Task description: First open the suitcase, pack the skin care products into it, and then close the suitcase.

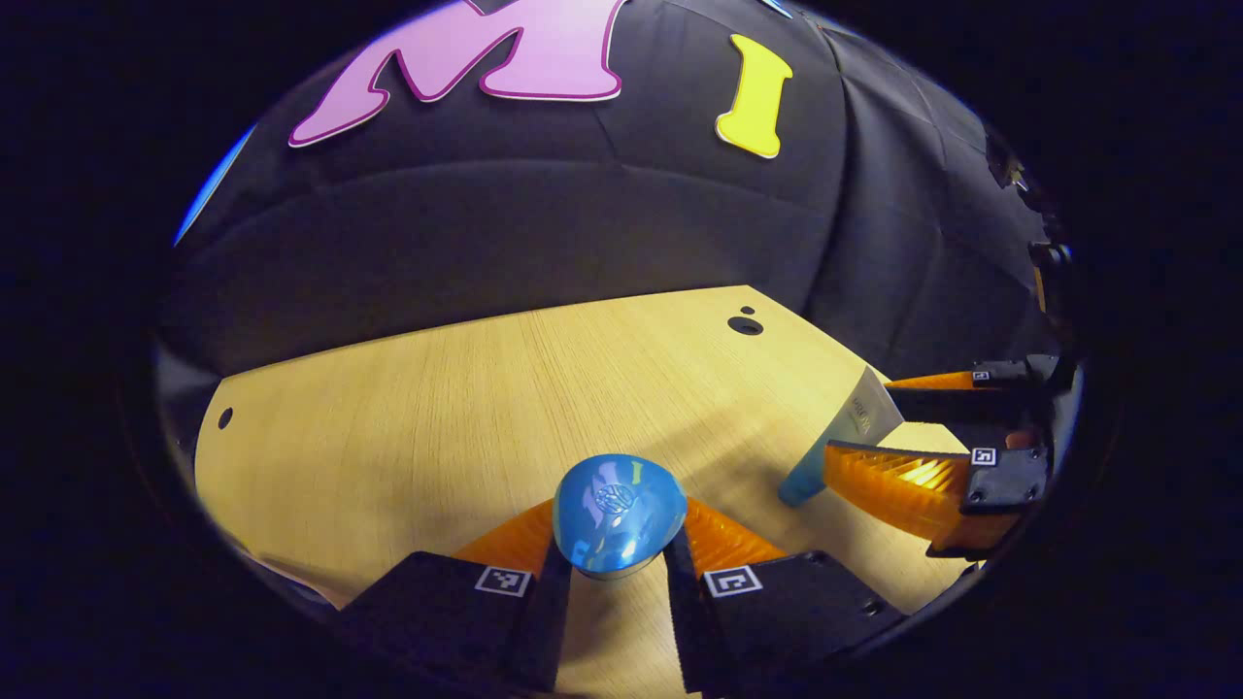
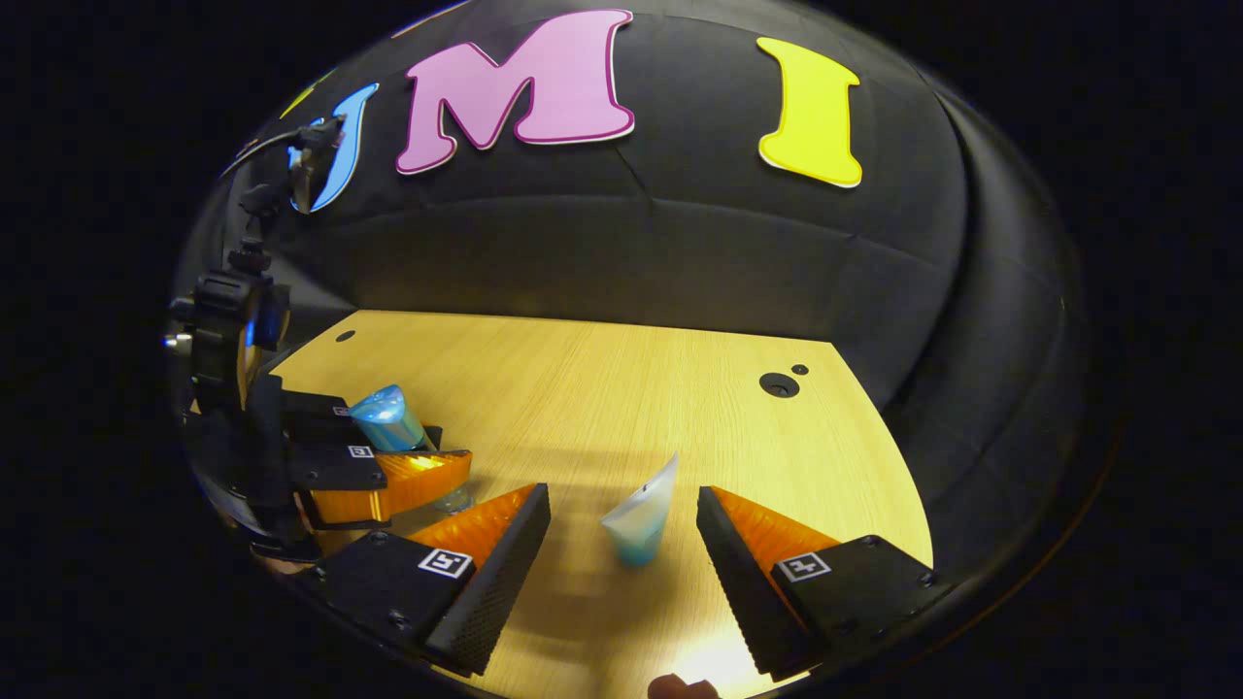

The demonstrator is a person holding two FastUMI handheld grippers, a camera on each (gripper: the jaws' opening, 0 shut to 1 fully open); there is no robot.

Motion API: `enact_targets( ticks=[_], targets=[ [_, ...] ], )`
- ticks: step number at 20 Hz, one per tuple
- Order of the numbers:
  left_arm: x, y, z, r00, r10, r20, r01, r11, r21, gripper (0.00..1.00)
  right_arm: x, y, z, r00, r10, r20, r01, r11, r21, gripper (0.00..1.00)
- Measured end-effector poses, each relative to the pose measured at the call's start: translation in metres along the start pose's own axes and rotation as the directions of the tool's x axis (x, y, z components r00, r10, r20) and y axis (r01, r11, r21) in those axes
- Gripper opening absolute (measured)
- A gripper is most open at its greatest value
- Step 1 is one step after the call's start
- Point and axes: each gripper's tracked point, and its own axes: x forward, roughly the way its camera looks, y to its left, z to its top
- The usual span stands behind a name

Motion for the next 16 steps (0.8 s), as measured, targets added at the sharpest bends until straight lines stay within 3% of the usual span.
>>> enact_targets(
  ticks=[3, 6, 7, 8, 10, 11, 12, 13, 14, 16],
  targets=[
    [0.000, 0.001, 0.000, 1.000, -0.004, -0.004, 0.004, 1.000, -0.018, 0.51, 0.021, -0.005, -0.018, 0.998, -0.012, -0.059, 0.013, 1.000, 0.017, 0.97],
    [0.001, 0.001, -0.003, 1.000, 0.005, -0.016, -0.006, 1.000, -0.019, 0.47, 0.039, -0.005, -0.032, 0.996, -0.009, -0.094, 0.013, 0.999, 0.042, 0.98],
    [-0.001, 0.002, -0.003, 1.000, 0.010, -0.015, -0.010, 1.000, -0.021, 0.44, 0.044, -0.006, -0.037, 0.994, -0.008, -0.110, 0.013, 0.999, 0.051, 0.93],
    [0.000, 0.001, -0.003, 1.000, 0.014, -0.014, -0.014, 1.000, -0.023, 0.44, 0.048, -0.008, -0.044, 0.990, -0.014, -0.138, 0.020, 0.999, 0.042, 0.82],
    [0.002, 0.001, -0.005, 1.000, 0.012, -0.028, -0.012, 1.000, -0.006, 0.48, 0.047, -0.015, -0.040, 0.990, -0.035, -0.137, 0.040, 0.999, 0.037, 0.37],
    [0.001, 0.002, -0.006, 0.999, 0.017, -0.034, -0.017, 1.000, 0.014, 0.44, 0.044, -0.015, -0.041, 0.988, -0.039, -0.151, 0.046, 0.998, 0.043, 0.32],
    [0.001, 0.002, -0.006, 0.998, 0.016, -0.052, -0.015, 1.000, 0.024, 0.47, 0.039, -0.017, -0.040, 0.987, -0.046, -0.154, 0.053, 0.998, 0.045, 0.36],
    [-0.001, 0.002, -0.005, 0.998, 0.011, -0.067, -0.010, 1.000, 0.027, 0.46, 0.034, -0.015, -0.035, 0.989, -0.036, -0.145, 0.043, 0.998, 0.049, 0.27],
    [-0.005, 0.002, -0.002, 0.997, 0.000, -0.079, 0.001, 1.000, 0.018, 0.45, 0.025, -0.013, -0.026, 0.991, -0.030, -0.127, 0.036, 0.998, 0.042, 0.32],
    [-0.017, 0.004, 0.012, 0.998, -0.015, -0.067, 0.013, 0.999, -0.029, 0.43, 0.002, -0.006, -0.005, 0.997, -0.020, -0.079, 0.022, 1.000, 0.016, 0.31]
  ],
)
